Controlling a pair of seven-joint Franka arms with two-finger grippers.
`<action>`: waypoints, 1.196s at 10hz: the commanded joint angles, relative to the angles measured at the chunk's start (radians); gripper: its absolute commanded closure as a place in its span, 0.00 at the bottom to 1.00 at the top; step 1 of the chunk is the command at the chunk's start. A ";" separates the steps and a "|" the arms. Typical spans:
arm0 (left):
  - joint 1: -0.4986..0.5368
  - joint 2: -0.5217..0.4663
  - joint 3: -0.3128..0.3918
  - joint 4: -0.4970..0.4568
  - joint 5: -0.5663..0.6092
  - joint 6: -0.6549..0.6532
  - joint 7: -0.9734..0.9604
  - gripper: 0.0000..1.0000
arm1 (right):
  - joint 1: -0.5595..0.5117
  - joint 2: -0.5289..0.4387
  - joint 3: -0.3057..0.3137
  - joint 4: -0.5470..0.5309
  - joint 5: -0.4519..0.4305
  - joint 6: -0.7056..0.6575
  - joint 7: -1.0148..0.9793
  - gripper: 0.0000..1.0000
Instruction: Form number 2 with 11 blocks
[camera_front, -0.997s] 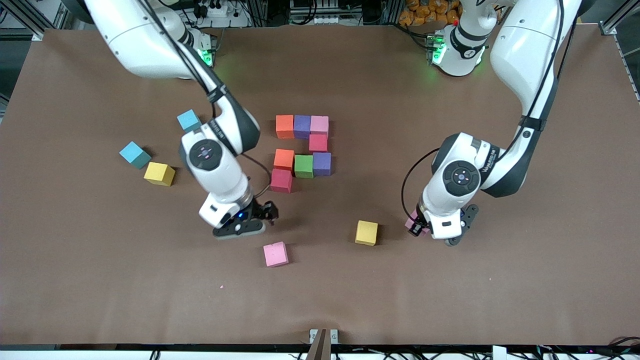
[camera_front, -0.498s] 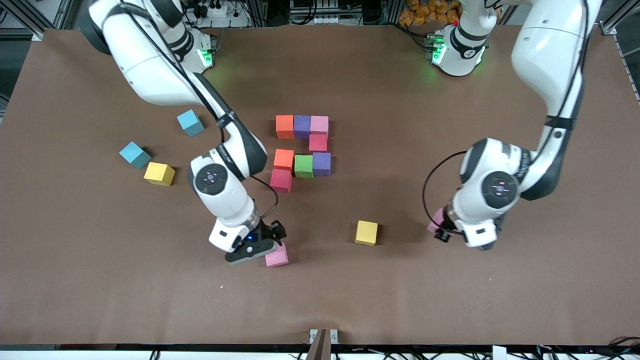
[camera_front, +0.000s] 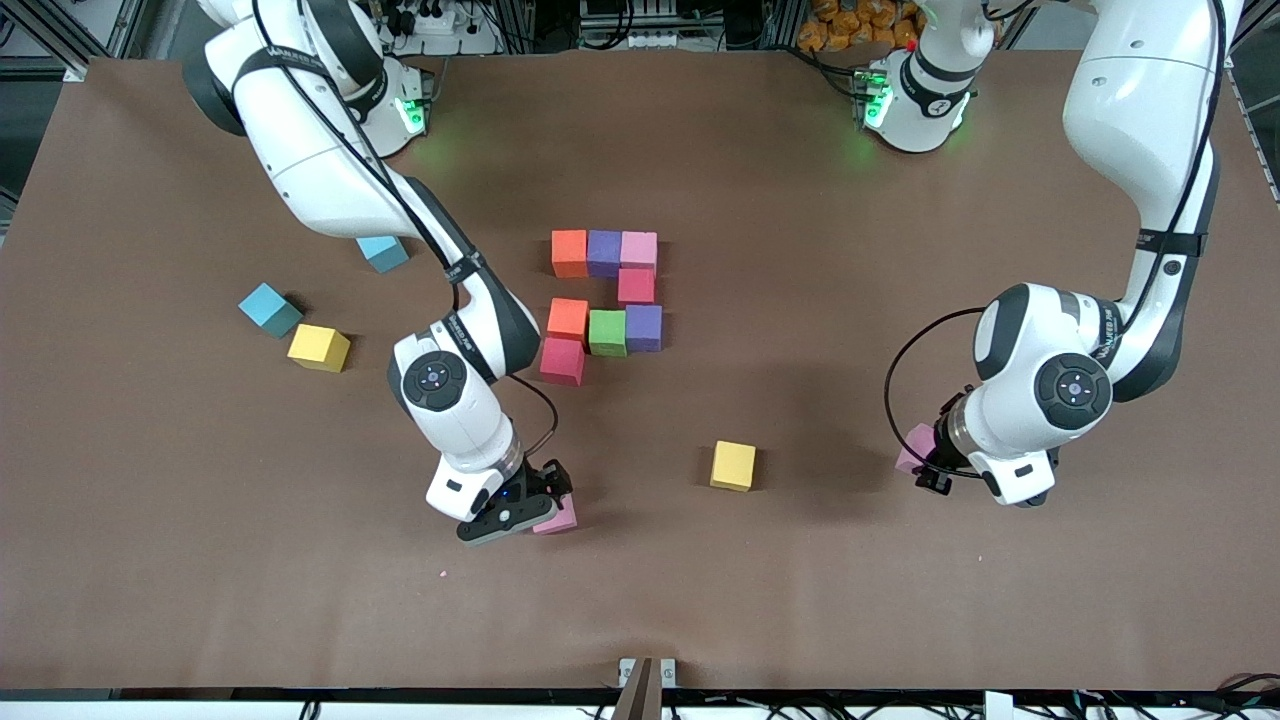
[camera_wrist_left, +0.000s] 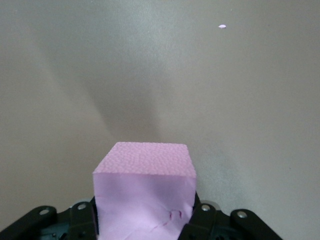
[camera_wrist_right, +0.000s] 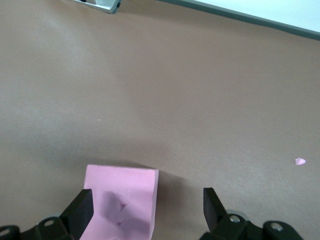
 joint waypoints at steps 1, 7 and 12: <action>-0.001 -0.015 -0.004 -0.008 -0.027 -0.017 0.012 0.90 | 0.009 0.056 0.000 0.045 -0.009 0.032 -0.004 0.03; -0.007 -0.015 -0.004 -0.008 -0.027 -0.019 0.012 0.90 | 0.022 0.047 0.004 0.065 0.046 0.008 -0.009 0.04; -0.005 -0.015 -0.004 -0.008 -0.027 -0.019 0.012 0.90 | 0.042 0.052 -0.006 0.051 0.040 0.021 -0.010 0.04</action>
